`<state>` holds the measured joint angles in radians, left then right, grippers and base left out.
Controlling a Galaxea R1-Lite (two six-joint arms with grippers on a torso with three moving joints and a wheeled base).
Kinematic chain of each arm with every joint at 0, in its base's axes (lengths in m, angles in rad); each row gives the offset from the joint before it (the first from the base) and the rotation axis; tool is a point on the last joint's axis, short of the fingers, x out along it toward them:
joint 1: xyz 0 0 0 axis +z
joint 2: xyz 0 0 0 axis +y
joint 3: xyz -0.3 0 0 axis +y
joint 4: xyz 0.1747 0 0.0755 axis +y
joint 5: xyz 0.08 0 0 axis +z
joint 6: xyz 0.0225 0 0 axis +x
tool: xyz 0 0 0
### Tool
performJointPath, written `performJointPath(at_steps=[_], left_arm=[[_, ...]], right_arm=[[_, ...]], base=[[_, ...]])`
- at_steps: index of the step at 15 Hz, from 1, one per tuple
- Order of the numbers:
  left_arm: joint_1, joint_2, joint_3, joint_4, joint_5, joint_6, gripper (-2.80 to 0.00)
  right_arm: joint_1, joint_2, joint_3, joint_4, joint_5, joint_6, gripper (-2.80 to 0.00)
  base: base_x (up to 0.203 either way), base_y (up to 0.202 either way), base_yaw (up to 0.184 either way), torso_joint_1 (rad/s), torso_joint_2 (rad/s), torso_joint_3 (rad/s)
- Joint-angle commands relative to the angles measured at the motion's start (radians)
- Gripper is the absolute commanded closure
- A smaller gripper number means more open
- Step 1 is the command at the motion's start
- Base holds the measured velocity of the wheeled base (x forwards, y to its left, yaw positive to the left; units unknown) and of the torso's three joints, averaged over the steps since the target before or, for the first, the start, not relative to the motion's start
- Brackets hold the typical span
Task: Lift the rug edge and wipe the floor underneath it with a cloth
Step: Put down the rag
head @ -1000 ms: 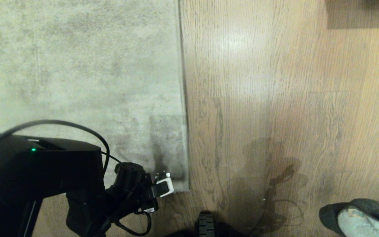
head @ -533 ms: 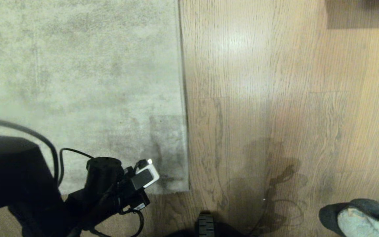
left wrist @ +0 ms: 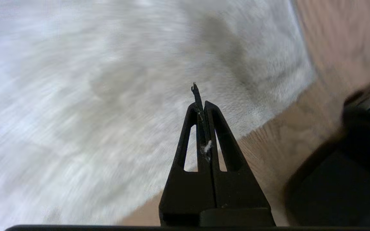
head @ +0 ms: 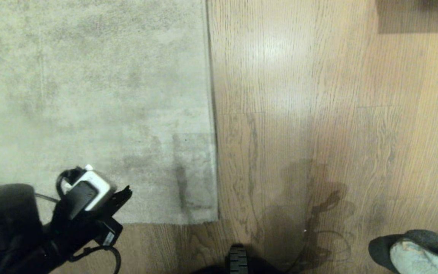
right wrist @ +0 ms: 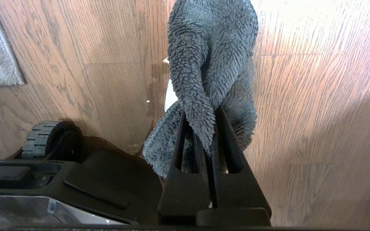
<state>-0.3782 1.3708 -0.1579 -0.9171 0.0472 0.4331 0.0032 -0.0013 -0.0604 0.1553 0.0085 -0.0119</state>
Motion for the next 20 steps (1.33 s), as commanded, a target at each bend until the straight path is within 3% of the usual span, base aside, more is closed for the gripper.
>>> performJointPath(at_steps=[1, 4, 6, 10, 12, 15, 18, 20], left_arm=[[0.017, -0.341, 0.018, 0.157, 0.003, -0.05, 0.0], [0.058, -0.637, 0.059, 0.374, 0.003, -0.134, 0.0], [0.13, -0.813, 0.116, 0.479, -0.006, -0.206, 0.0], [0.247, -1.067, 0.153, 0.749, -0.085, -0.321, 0.0], [0.269, -1.084, 0.158, 0.83, -0.103, -0.339, 0.0], [0.271, -1.084, 0.158, 0.854, -0.102, -0.338, 0.0], [0.357, -1.109, 0.158, 0.907, -0.1, -0.266, 0.0], [0.379, -1.155, 0.158, 0.913, -0.099, -0.267, 0.0]], right_arm=[[0.0, 0.001, 0.0, 0.001, 0.001, 0.0, 0.0], [0.0, 0.001, 0.0, 0.001, 0.001, 0.0, 0.0], [0.001, 0.001, 0.001, 0.001, 0.001, 0.0, 0.0], [0.0, 0.001, 0.001, 0.0, 0.001, 0.0, 0.0], [0.001, 0.001, 0.001, 0.0, 0.001, 0.0, 0.0], [0.0, 0.001, 0.001, 0.0, 0.001, 0.0, 0.0], [0.0, 0.001, 0.001, 0.0, 0.001, 0.0, 0.0], [0.0, 0.001, 0.001, 0.0, 0.001, 0.0, 0.0]], base=[[0.0, 0.0, 0.0, 0.0, 0.0, 0.0], [0.0, 0.0, 0.0, 0.0, 0.0, 0.0], [0.0, 0.0, 0.0, 0.0, 0.0, 0.0], [0.0, 0.0, 0.0, 0.0, 0.0, 0.0], [0.0, 0.0, 0.0, 0.0, 0.0, 0.0], [0.0, 0.0, 0.0, 0.0, 0.0, 0.0], [0.0, 0.0, 0.0, 0.0, 0.0, 0.0], [0.0, 0.0, 0.0, 0.0, 0.0, 0.0]])
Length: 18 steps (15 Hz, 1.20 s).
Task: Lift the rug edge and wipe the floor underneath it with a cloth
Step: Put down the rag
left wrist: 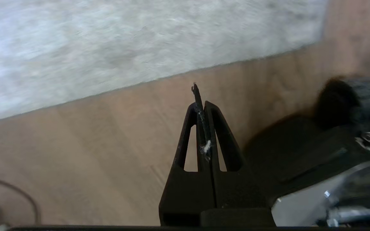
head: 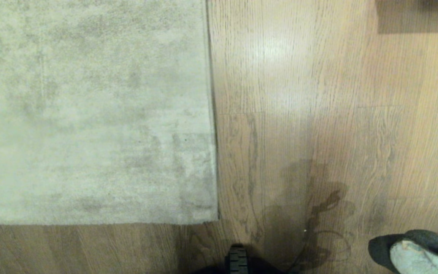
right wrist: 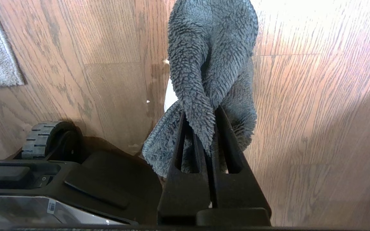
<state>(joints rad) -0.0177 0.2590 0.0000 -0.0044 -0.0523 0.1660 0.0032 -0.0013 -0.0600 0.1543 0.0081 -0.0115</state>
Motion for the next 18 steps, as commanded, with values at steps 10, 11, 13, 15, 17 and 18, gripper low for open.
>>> performJointPath(at_steps=[10, 11, 13, 15, 17, 18], left_arm=[[0.016, -0.257, 0.0, 0.006, 0.039, -0.159, 0.0], [0.016, -0.257, 0.0, 0.006, 0.039, -0.164, 0.0], [0.016, -0.257, 0.0, 0.008, 0.039, -0.163, 0.0], [0.016, -0.257, 0.0, 0.008, 0.043, -0.164, 0.0], [0.016, -0.257, 0.0, 0.008, 0.043, -0.164, 0.0], [0.016, -0.257, 0.0, 0.008, 0.043, -0.164, 0.0]], right_arm=[[0.0, 0.001, 0.0, -0.001, 0.001, -0.001, 0.0], [0.001, 0.001, 0.0, -0.001, 0.001, -0.001, 0.0], [0.0, 0.001, 0.0, -0.001, 0.001, -0.001, 0.0], [0.0, 0.001, 0.0, -0.001, 0.001, -0.001, 0.0], [0.0, 0.001, 0.0, -0.001, 0.001, -0.001, 0.0], [0.0, 0.001, 0.0, -0.001, 0.001, -0.001, 0.0]], base=[[0.0, 0.0, 0.0, 0.0, 0.0, 0.0], [0.0, 0.0, 0.0, 0.0, 0.0, 0.0], [0.0, 0.0, 0.0, 0.0, 0.0, 0.0], [0.0, 0.0, 0.0, 0.0, 0.0, 0.0], [0.0, 0.0, 0.0, 0.0, 0.0, 0.0], [0.0, 0.0, 0.0, 0.0, 0.0, 0.0]])
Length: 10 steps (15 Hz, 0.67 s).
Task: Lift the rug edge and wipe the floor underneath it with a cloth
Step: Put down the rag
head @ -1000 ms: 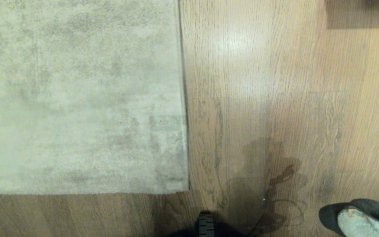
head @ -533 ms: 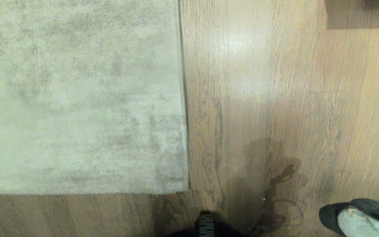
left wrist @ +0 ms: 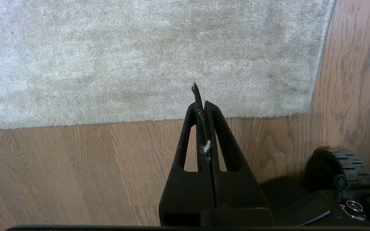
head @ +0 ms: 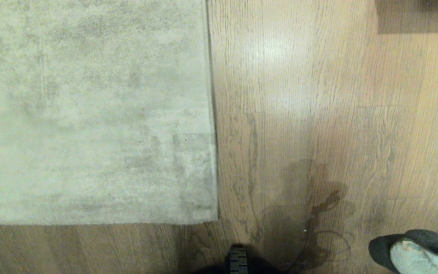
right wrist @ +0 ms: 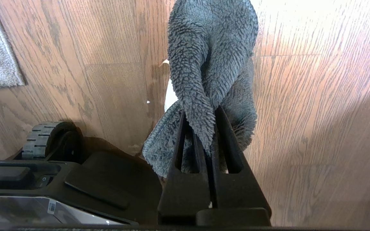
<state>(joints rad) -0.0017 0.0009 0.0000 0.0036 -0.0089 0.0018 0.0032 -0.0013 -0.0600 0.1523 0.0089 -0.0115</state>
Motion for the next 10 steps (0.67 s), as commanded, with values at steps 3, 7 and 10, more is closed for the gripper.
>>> performJointPath(at_steps=[3, 7, 10], left_arm=[[0.0, 0.001, 0.0, -0.001, 0.001, -0.003, 0.0], [0.0, 0.001, 0.0, -0.002, 0.01, -0.025, 0.0], [0.0, 0.001, 0.0, -0.002, 0.01, -0.029, 0.0]], right_arm=[[0.0, 0.001, 0.0, 0.001, -0.001, -0.001, 0.0], [0.0, 0.001, 0.0, 0.001, 0.0, -0.001, 0.0], [0.0, 0.001, 0.0, 0.001, 0.0, -0.001, 0.0]], base=[[0.0, 0.0, 0.0, 0.0, 0.0, 0.0], [0.0, 0.0, 0.0, 0.0, 0.0, 0.0], [0.0, 0.0, 0.0, 0.0, 0.0, 0.0]])
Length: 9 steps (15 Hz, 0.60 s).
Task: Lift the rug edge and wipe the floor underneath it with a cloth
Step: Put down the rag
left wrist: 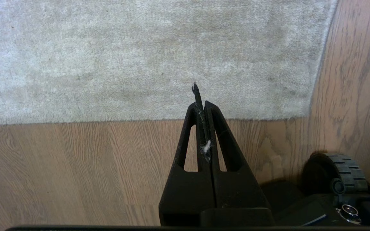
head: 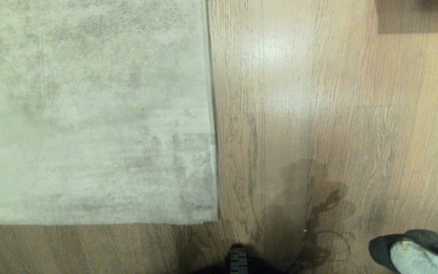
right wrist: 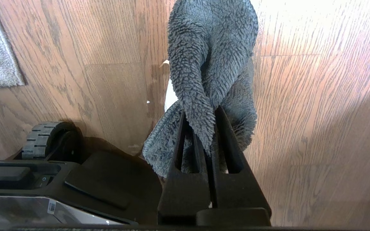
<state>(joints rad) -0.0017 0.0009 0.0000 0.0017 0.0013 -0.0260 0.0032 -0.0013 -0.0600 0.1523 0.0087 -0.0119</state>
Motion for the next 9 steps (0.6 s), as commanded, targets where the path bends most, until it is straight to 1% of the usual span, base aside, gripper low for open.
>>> performJointPath(at_steps=[1, 9], left_arm=[[0.0, 0.001, 0.0, 0.0, 0.0, -0.001, 0.0], [0.0, 0.001, 0.0, 0.0, 0.0, -0.002, 0.0]], right_arm=[[0.001, 0.001, 0.0, 0.001, 0.001, 0.0, 0.0], [0.0, 0.001, 0.0, 0.001, 0.001, 0.0, 0.0]], base=[[0.0, 0.0, 0.0, 0.0, 0.0, 0.0], [0.0, 0.0, 0.0, 0.0, 0.0, 0.0]])
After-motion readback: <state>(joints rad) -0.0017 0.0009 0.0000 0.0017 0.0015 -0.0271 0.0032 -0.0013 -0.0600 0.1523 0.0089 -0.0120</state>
